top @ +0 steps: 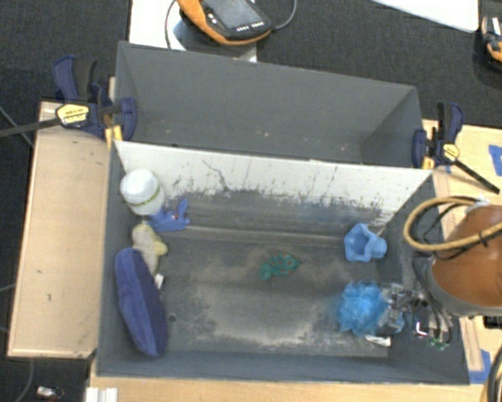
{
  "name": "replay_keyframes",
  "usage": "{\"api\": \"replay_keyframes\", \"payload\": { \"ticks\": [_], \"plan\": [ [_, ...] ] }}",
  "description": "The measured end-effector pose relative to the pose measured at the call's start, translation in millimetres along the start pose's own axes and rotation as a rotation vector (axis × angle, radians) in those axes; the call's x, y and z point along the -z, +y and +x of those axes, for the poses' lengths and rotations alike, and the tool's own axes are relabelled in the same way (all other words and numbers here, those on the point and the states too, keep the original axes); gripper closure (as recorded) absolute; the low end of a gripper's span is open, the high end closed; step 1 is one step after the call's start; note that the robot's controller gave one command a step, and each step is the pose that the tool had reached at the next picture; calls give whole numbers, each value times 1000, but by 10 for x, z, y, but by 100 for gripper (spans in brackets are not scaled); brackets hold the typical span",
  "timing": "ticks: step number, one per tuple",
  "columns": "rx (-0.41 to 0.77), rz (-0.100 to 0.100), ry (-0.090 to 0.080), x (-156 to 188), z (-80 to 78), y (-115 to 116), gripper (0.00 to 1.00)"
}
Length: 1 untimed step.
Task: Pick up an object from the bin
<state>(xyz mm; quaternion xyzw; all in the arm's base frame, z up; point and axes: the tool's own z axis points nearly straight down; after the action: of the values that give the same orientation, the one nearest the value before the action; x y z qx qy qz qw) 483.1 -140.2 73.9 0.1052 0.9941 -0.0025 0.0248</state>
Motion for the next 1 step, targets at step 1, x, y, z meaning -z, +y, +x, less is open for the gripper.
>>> {"api": "replay_keyframes", "payload": {
  "ticks": [1],
  "plan": [
    [5, 2, -1, 6, -155, 207, 100]
  ]
}}
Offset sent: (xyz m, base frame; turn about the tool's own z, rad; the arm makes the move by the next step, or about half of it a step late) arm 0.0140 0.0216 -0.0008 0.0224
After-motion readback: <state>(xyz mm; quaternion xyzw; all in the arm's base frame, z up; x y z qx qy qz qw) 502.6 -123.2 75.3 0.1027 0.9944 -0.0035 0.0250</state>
